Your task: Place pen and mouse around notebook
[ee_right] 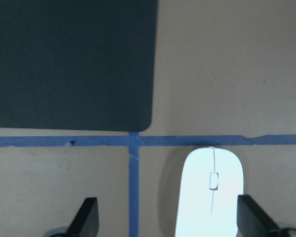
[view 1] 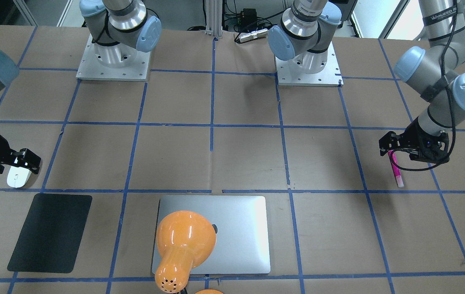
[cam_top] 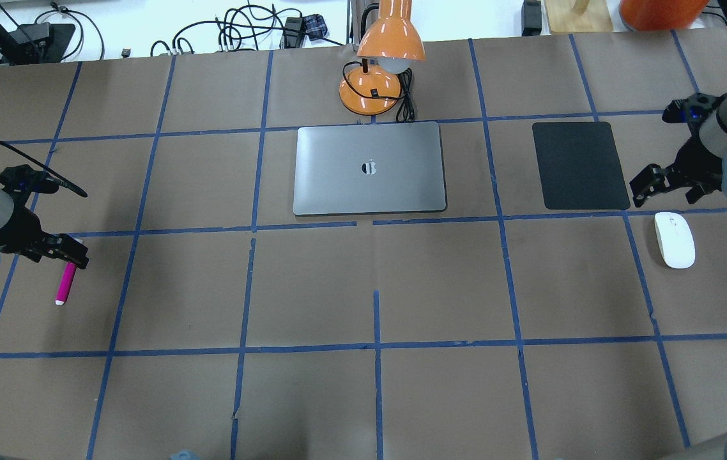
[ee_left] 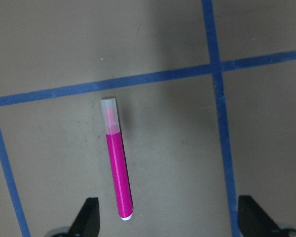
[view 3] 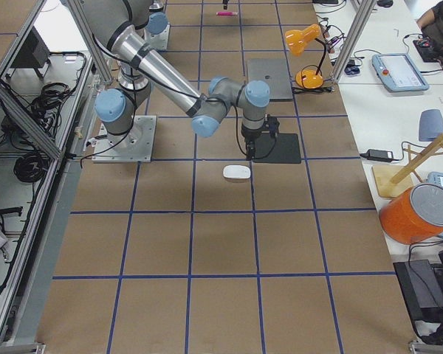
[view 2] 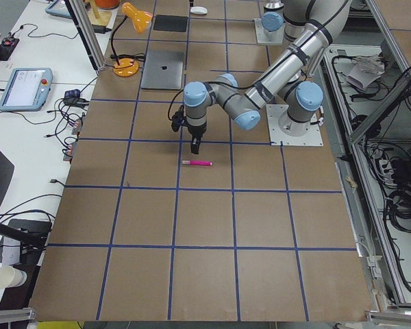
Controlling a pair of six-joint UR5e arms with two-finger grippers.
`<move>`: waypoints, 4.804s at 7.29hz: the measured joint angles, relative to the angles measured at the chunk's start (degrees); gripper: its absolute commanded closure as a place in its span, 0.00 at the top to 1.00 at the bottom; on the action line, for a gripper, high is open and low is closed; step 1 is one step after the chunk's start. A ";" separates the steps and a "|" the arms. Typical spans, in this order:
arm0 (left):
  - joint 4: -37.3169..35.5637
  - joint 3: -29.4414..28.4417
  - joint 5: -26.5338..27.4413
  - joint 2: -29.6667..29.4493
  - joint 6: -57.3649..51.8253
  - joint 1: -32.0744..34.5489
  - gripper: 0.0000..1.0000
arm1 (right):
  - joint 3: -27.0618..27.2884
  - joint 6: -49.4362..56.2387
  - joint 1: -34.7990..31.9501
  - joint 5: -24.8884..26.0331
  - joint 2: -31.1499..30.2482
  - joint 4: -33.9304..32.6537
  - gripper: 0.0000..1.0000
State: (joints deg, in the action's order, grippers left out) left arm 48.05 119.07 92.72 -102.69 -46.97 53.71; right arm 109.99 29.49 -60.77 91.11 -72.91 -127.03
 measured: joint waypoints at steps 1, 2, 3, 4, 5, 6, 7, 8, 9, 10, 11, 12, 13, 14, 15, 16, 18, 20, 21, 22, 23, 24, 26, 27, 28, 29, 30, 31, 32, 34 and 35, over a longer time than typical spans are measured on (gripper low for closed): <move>-3.37 1.41 -0.03 -2.22 -2.31 -1.38 0.94 | 0.58 2.40 1.70 0.19 1.69 -1.51 1.00; -4.86 2.09 -0.02 -3.84 -3.35 -2.45 0.72 | 0.87 4.32 2.58 0.65 2.49 -2.02 1.00; -5.44 2.42 0.06 -4.95 -3.64 -3.02 0.27 | 1.40 5.28 2.99 1.11 2.81 -2.17 1.00; -5.98 2.44 0.11 -5.63 -3.65 -3.26 0.00 | 2.23 5.71 3.18 1.68 2.93 -2.29 1.00; -6.65 2.36 0.10 -5.90 -3.59 -3.32 0.00 | 2.83 5.84 3.23 2.88 3.18 -2.37 1.00; -7.08 2.30 0.04 -6.00 -3.51 -3.36 0.00 | 3.08 5.87 3.22 3.91 3.67 -2.41 0.78; -7.39 2.19 -0.03 -5.97 -3.14 -3.40 0.00 | 3.13 5.77 3.21 4.22 4.11 -2.41 0.42; -7.59 2.10 -0.30 -5.73 -2.06 -3.42 0.00 | 3.09 5.47 3.20 4.20 4.35 -2.36 0.25; -7.58 2.09 -0.72 -5.25 -0.29 -3.37 0.00 | 3.01 5.08 3.20 4.07 4.43 -2.28 0.16; -7.36 2.12 -1.20 -4.52 2.60 -3.05 0.00 | 2.81 4.54 3.18 3.95 4.29 -2.17 0.17; -6.73 2.22 -2.26 -3.37 7.52 -2.03 0.00 | 1.64 3.41 2.84 3.94 3.71 -1.71 0.17; -5.40 2.29 -3.44 -1.88 14.37 0.00 0.00 | -0.91 1.85 1.84 4.04 3.14 -0.21 0.17; -3.92 2.35 -4.11 -0.30 23.29 3.18 0.00 | -4.75 -0.36 -0.18 4.05 2.90 2.77 0.17; -3.15 2.42 -4.31 1.12 34.34 7.87 0.00 | -9.13 -4.10 -3.33 3.72 3.43 6.18 0.16; -2.86 2.39 -4.20 2.16 46.17 13.77 0.00 | -13.00 -8.74 -7.22 2.80 5.06 8.48 0.16; -2.83 2.28 -4.00 2.75 58.71 20.23 0.00 | -16.46 -13.53 -11.67 1.75 8.12 9.25 0.16; -3.73 1.68 -4.01 1.99 87.12 33.79 0.00 | -21.62 -17.40 -16.44 1.21 15.16 8.58 0.17; -4.08 -0.28 -3.17 0.41 112.71 46.51 0.00 | -24.61 -16.29 -17.14 1.63 18.64 7.68 0.17; -3.95 -1.58 -3.11 -0.86 124.04 51.17 0.00 | -25.01 -15.67 -17.14 1.88 19.41 7.64 0.18; -3.85 -2.84 -3.21 -2.60 133.63 55.11 0.00 | -24.87 -15.35 -17.13 2.04 19.73 7.70 0.20; -4.01 -3.64 -3.47 -4.50 140.72 57.74 0.00 | -24.72 -15.09 -17.12 2.15 19.90 7.74 0.24; -4.26 -4.52 -3.74 -6.68 145.31 59.14 0.00 | -24.62 -14.83 -17.10 2.25 19.95 7.78 0.39; -3.73 -9.21 -4.29 -11.09 151.36 61.61 0.00 | -24.55 -14.61 -17.10 2.36 20.08 7.65 1.00; -2.25 -11.78 -4.27 -12.41 152.46 62.81 0.00 | -24.51 -14.61 -17.10 2.38 20.10 7.60 1.00; -0.60 -13.09 -4.13 -13.11 152.62 63.52 0.58 | -24.71 -14.79 -17.11 2.93 19.89 8.12 1.00; 0.36 -13.51 -3.97 -13.47 152.41 63.80 1.00 | -25.36 -15.13 -17.15 3.90 19.27 9.53 1.00; 0.82 -13.66 -3.92 -13.61 152.43 63.84 1.00 | -26.24 -15.29 -17.31 4.39 18.01 11.71 1.00; 1.10 -13.87 -3.93 -13.51 152.49 63.74 1.00 | -26.94 -15.33 -17.69 4.27 15.61 14.71 1.00; 2.64 -14.41 -3.90 -12.77 150.75 63.35 1.00 | -27.27 -15.46 -18.51 3.48 12.14 18.73 1.00; 13.37 -17.79 -3.81 -8.16 134.31 61.24 1.00 | -27.17 -17.65 -22.20 2.04 3.64 26.87 1.00; 19.58 -19.88 -3.78 -4.68 121.23 59.60 1.00 | -27.04 -19.56 -24.58 1.79 -1.36 30.42 1.00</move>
State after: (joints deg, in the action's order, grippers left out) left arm 67.62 99.20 88.94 -107.37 74.26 113.31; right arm 82.96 9.93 -85.35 92.91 -74.26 -96.61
